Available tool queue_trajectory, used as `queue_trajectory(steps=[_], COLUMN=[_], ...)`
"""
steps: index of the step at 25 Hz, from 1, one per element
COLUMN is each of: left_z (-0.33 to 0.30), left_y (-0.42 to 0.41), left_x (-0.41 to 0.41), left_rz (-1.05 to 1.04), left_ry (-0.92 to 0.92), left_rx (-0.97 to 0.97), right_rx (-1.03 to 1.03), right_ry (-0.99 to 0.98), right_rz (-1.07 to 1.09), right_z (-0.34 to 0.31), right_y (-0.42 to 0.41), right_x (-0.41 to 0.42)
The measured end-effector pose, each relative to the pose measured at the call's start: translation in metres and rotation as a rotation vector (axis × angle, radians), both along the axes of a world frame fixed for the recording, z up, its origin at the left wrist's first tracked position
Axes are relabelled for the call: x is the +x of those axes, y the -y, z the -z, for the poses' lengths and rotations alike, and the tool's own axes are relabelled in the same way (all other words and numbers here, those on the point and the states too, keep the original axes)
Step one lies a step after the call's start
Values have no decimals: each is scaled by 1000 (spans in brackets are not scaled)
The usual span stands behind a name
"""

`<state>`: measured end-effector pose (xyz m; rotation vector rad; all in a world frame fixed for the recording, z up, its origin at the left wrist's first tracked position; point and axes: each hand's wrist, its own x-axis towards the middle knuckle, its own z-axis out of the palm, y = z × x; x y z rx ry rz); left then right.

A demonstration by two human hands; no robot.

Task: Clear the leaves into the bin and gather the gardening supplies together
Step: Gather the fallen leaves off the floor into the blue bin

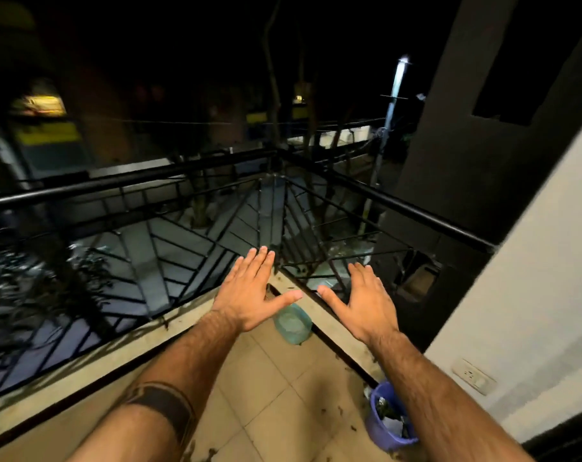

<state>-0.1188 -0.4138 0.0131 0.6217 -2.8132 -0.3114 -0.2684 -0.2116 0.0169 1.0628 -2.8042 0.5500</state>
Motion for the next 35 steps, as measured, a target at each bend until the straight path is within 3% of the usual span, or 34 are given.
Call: queue_trajectory(steps=[15,35], left_z=[12,42], left_y=[143,211], left_x=[331,619], left_rz=[-511,-1172], left_ry=[-17,-62], left_rx=[4,79], right_rx=[-6,49], right_ry=[72,99], right_rz=[-503,-1166], right_z=[9,31], right_y=[236,482], right_x=[239,506])
